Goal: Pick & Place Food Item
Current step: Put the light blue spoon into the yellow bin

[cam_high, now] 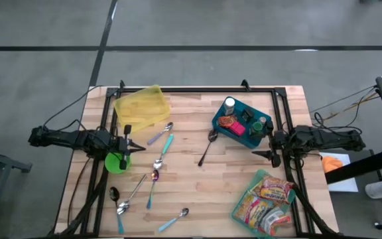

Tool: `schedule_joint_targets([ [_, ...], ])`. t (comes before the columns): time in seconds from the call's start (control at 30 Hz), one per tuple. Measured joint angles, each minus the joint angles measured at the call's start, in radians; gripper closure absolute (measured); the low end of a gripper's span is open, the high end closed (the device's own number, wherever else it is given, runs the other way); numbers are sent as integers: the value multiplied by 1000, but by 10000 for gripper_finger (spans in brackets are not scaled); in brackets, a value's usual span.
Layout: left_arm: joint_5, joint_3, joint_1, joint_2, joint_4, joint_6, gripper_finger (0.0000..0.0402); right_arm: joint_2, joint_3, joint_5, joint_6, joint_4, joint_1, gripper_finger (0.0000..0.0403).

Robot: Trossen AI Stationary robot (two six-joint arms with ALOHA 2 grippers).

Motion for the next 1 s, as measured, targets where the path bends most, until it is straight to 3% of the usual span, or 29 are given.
schedule_joint_targets([
  [0.07,4,0,0,0,5,-54,401,0,0,0,2,0,0,100],
  [0.2,9,-6,2,0,63,-413,401,0,0,0,0,0,0,100],
  [0.4,-1,2,4,37,50,-468,401,0,0,0,1,0,0,100],
  [0.53,29,100,3,116,-14,-581,401,0,0,0,0,0,0,100],
  [0.7,24,302,4,302,-172,-736,401,0,0,0,0,0,0,100],
  [0.9,-48,563,4,638,-231,-652,401,0,0,0,0,0,0,100],
  [1.0,-106,668,17,780,-275,-715,401,0,0,0,0,0,0,100],
])
